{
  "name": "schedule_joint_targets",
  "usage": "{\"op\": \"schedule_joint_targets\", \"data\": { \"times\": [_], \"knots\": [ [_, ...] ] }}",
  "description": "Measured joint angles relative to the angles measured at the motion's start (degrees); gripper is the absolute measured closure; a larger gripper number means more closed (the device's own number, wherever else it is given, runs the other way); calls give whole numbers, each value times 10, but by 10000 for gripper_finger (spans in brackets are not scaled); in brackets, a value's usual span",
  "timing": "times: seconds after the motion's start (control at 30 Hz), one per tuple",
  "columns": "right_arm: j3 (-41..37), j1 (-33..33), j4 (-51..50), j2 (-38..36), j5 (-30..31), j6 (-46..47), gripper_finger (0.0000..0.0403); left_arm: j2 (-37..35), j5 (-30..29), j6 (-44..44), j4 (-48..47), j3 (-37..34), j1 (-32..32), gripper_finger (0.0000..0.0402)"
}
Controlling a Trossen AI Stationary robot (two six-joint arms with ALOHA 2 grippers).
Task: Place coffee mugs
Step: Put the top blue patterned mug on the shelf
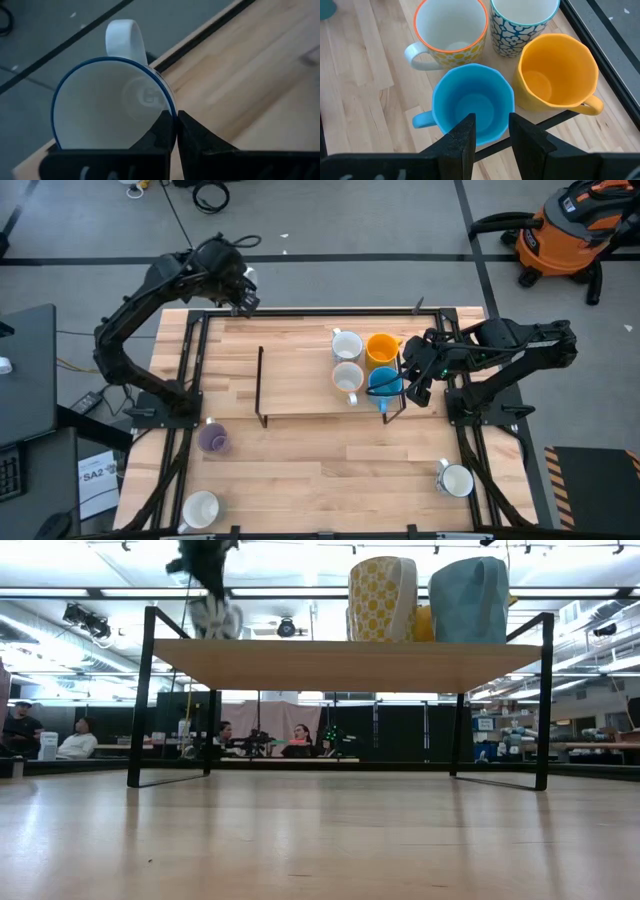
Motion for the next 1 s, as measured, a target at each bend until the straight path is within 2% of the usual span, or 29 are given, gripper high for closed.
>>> {"op": "schedule_joint_targets", "data": {
  "times": [0.27, 0.6, 0.8, 1.0],
  "knots": [
    [0, 0, 0, 0, 0, 0, 281, 0, 48, -89, -20, 75, -122, 385],
    [0, 0, 0, 0, 0, 0, 281, 31, 87, -192, 2, 81, -247, 385],
    [0, 0, 2, 0, 0, -4, 281, 81, 130, -206, 26, 81, -280, 385],
    [0, 0, 5, 0, 0, -4, 281, 124, 157, -207, 30, 81, -282, 385]
  ]
}}
